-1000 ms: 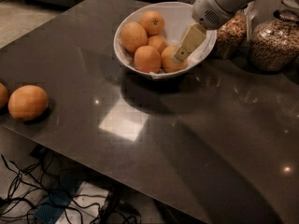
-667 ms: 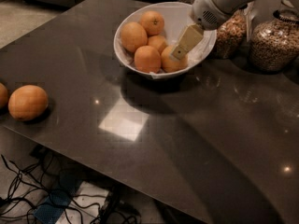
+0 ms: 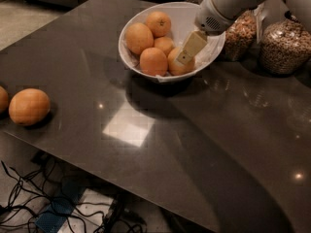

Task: Pick orange from white bowl

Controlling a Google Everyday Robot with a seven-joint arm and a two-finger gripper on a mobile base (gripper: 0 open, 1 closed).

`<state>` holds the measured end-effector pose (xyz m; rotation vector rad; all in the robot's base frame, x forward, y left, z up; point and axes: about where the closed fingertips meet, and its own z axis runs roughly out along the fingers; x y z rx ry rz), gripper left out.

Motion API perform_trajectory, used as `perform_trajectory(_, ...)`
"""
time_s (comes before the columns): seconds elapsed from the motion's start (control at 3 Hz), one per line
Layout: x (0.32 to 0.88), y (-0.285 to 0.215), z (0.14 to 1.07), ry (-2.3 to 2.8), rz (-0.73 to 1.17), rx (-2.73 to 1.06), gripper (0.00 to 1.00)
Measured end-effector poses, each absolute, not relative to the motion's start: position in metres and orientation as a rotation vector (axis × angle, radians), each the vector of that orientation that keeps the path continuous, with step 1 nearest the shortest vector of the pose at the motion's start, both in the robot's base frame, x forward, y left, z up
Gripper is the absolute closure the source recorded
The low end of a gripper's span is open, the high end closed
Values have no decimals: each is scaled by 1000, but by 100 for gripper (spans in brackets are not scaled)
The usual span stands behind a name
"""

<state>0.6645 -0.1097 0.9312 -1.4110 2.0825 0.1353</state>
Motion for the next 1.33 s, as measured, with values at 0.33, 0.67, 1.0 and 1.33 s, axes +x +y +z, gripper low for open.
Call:
perform_trajectory(0.33,670,-110,920,2102,125,-1422,13)
perform_trajectory(0.67,674,-108,907,2123,119,-1443,13)
perform_trajectory(1.0,676,-104,894,2142,117,-1469,14)
perform_trajectory(1.33,678,-101,879,2164,120,-1500,14)
